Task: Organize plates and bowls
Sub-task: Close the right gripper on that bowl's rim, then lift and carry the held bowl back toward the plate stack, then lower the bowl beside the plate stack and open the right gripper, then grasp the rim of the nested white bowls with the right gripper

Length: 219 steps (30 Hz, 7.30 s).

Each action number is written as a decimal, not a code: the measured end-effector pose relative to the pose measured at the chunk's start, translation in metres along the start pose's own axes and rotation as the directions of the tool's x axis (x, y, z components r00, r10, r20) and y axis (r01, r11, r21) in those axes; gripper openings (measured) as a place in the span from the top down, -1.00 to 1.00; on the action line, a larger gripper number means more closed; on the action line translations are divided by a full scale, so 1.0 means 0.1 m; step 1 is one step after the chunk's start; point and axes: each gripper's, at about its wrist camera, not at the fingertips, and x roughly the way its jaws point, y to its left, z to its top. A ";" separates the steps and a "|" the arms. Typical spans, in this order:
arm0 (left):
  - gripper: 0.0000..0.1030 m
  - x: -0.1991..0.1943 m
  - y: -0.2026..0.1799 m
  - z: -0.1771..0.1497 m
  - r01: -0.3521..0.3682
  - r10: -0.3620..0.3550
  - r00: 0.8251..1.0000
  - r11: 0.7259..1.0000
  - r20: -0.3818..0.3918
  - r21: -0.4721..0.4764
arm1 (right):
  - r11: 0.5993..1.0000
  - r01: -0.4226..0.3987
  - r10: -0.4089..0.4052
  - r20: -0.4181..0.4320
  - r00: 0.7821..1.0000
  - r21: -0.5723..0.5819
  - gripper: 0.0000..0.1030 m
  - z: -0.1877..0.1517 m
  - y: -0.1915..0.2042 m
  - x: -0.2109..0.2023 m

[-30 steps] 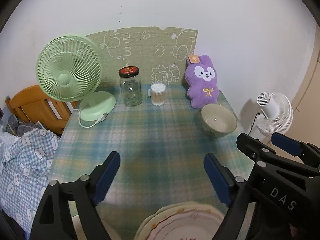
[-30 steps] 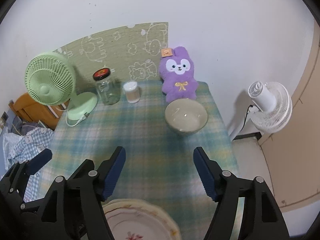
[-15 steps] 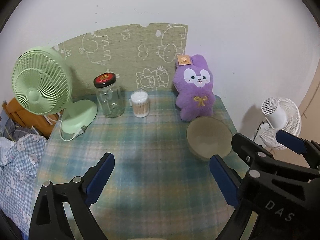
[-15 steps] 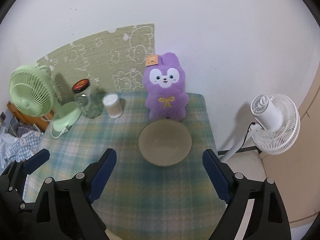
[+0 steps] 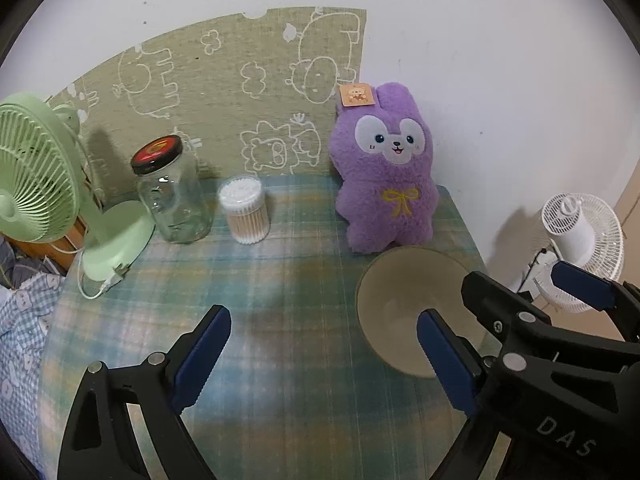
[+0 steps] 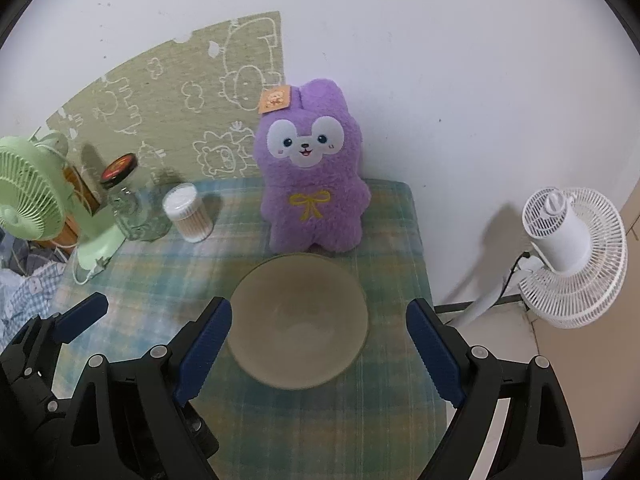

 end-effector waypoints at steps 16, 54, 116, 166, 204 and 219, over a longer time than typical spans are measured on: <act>-0.50 0.76 -0.20 0.06 0.010 -0.008 0.996 1.000 -0.084 0.026 | 0.999 0.024 -0.022 -0.035 0.999 0.037 -0.75 0.00 -0.27 0.66; 0.76 0.87 -0.29 -0.04 0.040 -0.030 0.986 0.997 -0.165 0.060 | 0.996 0.010 0.007 -0.179 0.984 0.091 0.71 -0.22 -0.35 0.98; 0.77 -1.75 1.37 -1.03 0.092 -0.092 0.996 0.995 -0.008 0.047 | 0.995 0.042 -0.037 -0.053 0.998 0.094 0.71 -1.24 1.59 -1.55; 0.77 -1.53 2.82 -2.02 -0.005 -0.008 0.984 0.998 -0.179 -0.069 | 0.999 -0.049 0.046 -0.247 0.968 -0.006 0.72 -2.20 3.08 -1.03; -0.54 -1.69 2.73 -1.93 0.051 -0.056 0.989 0.998 -0.137 -0.041 | 1.000 -0.003 0.008 -0.255 0.967 0.021 0.64 -2.00 2.92 -1.12; -0.69 -1.45 2.68 -1.93 0.012 -0.022 0.984 0.998 -0.175 -0.061 | 0.993 -0.117 0.121 -0.225 0.967 0.033 -0.19 -1.94 2.79 -0.86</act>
